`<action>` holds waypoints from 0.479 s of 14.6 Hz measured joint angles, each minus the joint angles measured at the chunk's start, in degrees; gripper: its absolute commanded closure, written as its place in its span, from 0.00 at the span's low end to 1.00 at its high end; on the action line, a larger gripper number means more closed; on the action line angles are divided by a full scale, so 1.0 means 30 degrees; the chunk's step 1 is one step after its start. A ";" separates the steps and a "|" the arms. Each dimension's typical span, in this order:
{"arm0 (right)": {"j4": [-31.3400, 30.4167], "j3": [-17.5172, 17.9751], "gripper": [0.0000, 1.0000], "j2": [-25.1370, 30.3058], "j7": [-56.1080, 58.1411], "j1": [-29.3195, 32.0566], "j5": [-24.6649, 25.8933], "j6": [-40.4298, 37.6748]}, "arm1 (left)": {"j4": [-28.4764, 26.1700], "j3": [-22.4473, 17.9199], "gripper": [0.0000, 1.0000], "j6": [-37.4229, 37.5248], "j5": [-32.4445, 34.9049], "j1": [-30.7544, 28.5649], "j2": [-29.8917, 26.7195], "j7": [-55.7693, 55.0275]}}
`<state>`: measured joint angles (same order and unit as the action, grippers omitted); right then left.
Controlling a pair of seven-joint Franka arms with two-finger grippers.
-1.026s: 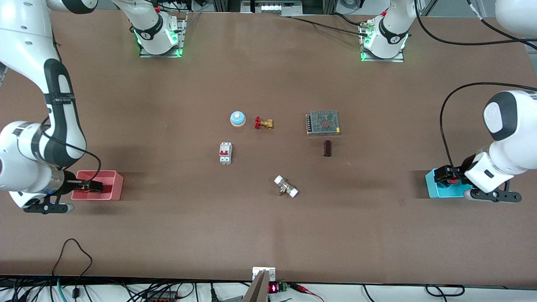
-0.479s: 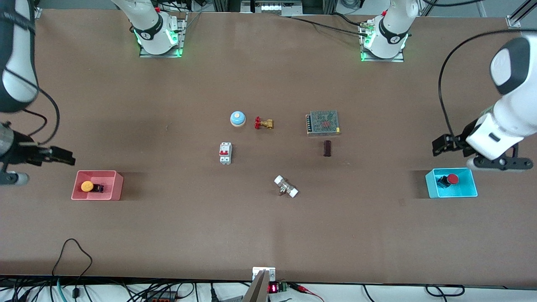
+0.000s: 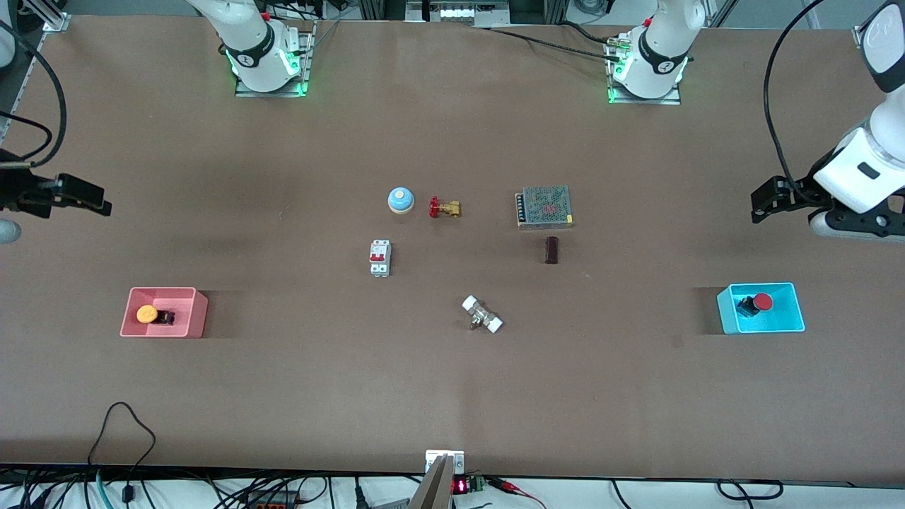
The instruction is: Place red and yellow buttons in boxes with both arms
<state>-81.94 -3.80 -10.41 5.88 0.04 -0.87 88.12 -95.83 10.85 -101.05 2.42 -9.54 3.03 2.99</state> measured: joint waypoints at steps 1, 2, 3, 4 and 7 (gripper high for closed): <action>-0.0471 0.0001 0.00 0.0369 -0.0005 -0.0002 0.0128 0.0029 | 0.0005 0.0000 0.10 0.0100 -0.0212 -0.0049 -0.0111 0.0008; -0.0975 0.0001 0.00 0.0693 -0.0011 -0.0003 0.0226 0.0139 | 0.0039 -0.0002 0.10 0.0243 -0.0467 -0.0104 -0.0196 0.0008; -0.1367 0.0001 0.00 0.0937 -0.0045 -0.0004 0.0265 0.0263 | 0.0088 -0.0006 0.10 0.0392 -0.0636 -0.0154 -0.0260 0.0010; -0.1633 0.0001 0.00 0.1121 -0.0166 -0.0006 0.0267 0.0350 | 0.0114 -0.0006 0.10 0.0452 -0.0762 -0.0206 -0.0330 0.0023; -0.1955 0.0007 0.00 0.1596 -0.0890 -0.0030 0.0267 0.0353 | 0.0382 -0.0027 0.10 0.0462 -0.0818 -0.0493 -0.0651 0.0062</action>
<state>-87.81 -3.78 -5.63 3.21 -0.05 -0.07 89.18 -94.68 10.77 -99.67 -0.03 -11.02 1.08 3.17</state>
